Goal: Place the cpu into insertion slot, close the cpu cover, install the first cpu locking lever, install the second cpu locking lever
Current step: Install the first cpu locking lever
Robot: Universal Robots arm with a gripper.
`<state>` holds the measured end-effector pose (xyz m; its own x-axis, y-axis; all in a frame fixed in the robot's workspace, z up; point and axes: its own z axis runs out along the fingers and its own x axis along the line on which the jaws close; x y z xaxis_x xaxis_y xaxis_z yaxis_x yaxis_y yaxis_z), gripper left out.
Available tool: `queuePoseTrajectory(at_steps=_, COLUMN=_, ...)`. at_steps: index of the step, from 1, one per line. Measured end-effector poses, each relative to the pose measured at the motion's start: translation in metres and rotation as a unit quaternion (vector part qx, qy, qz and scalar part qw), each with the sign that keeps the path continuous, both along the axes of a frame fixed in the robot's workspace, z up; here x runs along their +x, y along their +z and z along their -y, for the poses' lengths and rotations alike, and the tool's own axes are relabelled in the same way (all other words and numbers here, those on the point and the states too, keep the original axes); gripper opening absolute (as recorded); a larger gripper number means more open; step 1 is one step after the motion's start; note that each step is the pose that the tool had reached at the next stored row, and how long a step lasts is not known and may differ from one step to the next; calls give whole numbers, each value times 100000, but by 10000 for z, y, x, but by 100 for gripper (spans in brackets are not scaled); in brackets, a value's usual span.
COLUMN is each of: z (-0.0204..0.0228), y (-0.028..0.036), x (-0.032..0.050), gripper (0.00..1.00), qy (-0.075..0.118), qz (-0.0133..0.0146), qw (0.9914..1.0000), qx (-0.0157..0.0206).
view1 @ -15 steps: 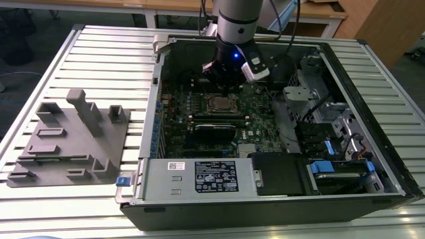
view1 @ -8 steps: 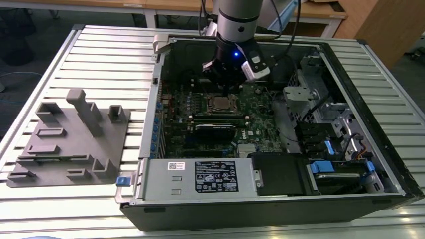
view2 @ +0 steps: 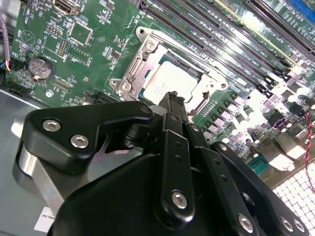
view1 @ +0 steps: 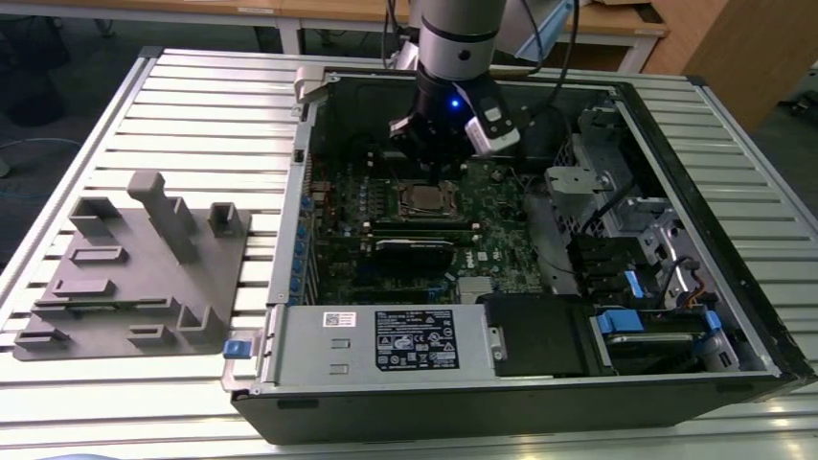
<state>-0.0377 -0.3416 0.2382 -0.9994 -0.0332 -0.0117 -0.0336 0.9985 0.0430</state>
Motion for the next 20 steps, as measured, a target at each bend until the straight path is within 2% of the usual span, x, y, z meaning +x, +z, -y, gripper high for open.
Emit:
queuePoseTrajectory(at_steps=17, z=0, y=39, x=0, gripper=11, qy=1, qz=10, qw=100000, qx=20)
queuePoseTrajectory(at_steps=20, z=0, y=40, x=-30, gripper=11, qy=3, qz=9, qw=100000, qx=8)
